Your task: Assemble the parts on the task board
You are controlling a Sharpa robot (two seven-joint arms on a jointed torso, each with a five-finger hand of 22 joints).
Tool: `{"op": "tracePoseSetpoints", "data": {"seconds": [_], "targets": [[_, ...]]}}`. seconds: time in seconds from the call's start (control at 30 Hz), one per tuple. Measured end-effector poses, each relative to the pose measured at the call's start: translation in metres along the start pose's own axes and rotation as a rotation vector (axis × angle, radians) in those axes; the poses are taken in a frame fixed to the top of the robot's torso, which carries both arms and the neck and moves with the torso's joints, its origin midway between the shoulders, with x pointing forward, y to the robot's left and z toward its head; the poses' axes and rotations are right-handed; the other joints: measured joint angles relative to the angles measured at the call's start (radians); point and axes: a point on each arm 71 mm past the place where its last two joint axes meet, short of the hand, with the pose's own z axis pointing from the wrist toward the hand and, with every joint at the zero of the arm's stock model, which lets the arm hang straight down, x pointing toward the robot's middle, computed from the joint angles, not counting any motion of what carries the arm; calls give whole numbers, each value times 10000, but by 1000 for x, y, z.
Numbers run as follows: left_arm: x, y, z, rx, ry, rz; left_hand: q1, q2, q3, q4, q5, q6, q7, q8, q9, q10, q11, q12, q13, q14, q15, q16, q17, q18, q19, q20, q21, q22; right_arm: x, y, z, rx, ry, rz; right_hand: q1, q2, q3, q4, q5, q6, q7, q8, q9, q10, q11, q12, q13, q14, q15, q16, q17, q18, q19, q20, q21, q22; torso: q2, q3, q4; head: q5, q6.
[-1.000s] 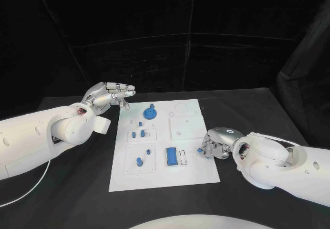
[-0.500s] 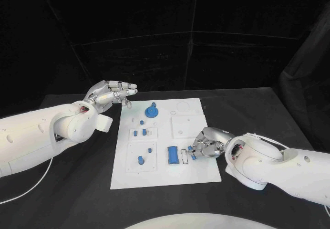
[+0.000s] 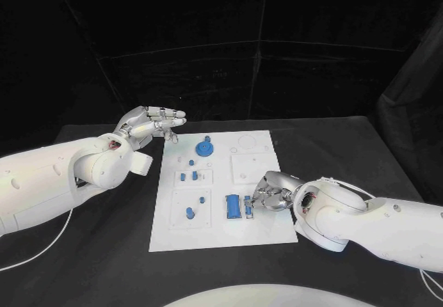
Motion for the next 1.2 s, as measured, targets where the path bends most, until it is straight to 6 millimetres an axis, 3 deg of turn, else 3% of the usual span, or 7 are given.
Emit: {"op": "tracePoseSetpoints", "data": {"seconds": [0.57,0.67,0.87,0.93,1.03,1.1,1.2], "targets": [[0,0,0,-6,7,-2,0,0,0,0,0,0,0,0,0,0,0,0,0,0,0,0,1,0,0,0,0,1,1,2,2,78,196,-226,-295,-24,-134,27,-66,70,-4,-29,14,-1,0,-280,-190,-17,-17,40,-2,0,-1,1,0,0,-6,12,-3,37,-6],[0,0,0,-7,10,-3,0,0,0,0,0,0,0,0,0,0,0,0,0,0,0,0,1,-1,0,0,0,1,1,2,1,48,164,-276,-583,-164,-387,26,-364,80,6,-97,5,-1,0,-280,-202,-24,-23,40,-3,1,-1,1,0,0,-4,12,-4,37,-5],[0,0,0,-12,7,-1,0,0,0,0,0,0,0,0,0,0,0,0,0,0,0,0,1,0,0,0,0,2,-2,-2,-4,-159,-99,-277,-827,-280,-746,-55,-1478,30,58,-256,13,35,37,-280,-147,-22,-22,-40,-10,0,-4,4,-12,-1,-4,12,-6,45,4],[0,0,0,-13,6,-1,0,0,0,0,0,0,1,0,0,0,0,0,0,0,0,0,2,-1,0,0,0,1,-5,-4,-5,-333,-279,-266,-544,-363,-739,-198,-1566,-277,160,-426,-28,-43,115,-362,-164,-22,-21,-110,-55,-1,-58,57,-67,-1,-4,12,-6,46,7],[0,0,0,-16,2,1,0,0,0,0,0,0,1,0,0,-36,37,0,0,0,0,41,-9,-1,0,0,0,-10,-10,-7,-8,-769,-604,-297,486,-183,-402,-698,-1326,-790,317,-733,-206,-150,222,-342,-98,-22,-12,-118,-75,0,-93,93,-78,-1,-5,9,-7,46,12],[0,0,0,-17,-2,2,0,0,0,0,0,0,1,0,0,-36,37,0,0,0,0,41,-9,0,0,0,0,-10,-12,-7,-9,-1102,-799,-383,1639,227,258,-1229,-1845,-1097,479,-980,-422,-281,347,-337,-76,-22,137,-118,-75,0,-97,97,-78,-1,-5,8,-12,46,16],[0,0,0,-19,1,1,0,0,0,0,0,0,0,0,0,-36,37,0,0,0,0,41,-9,-1,0,0,0,-10,-14,-6,-10,-1486,-1014,-557,2061,262,772,-1417,-2363,-1240,622,-1193,-671,-389,418,-337,-95,-35,182,-118,-86,-1,-161,167,-78,-1,-6,8,-16,46,26]]}}
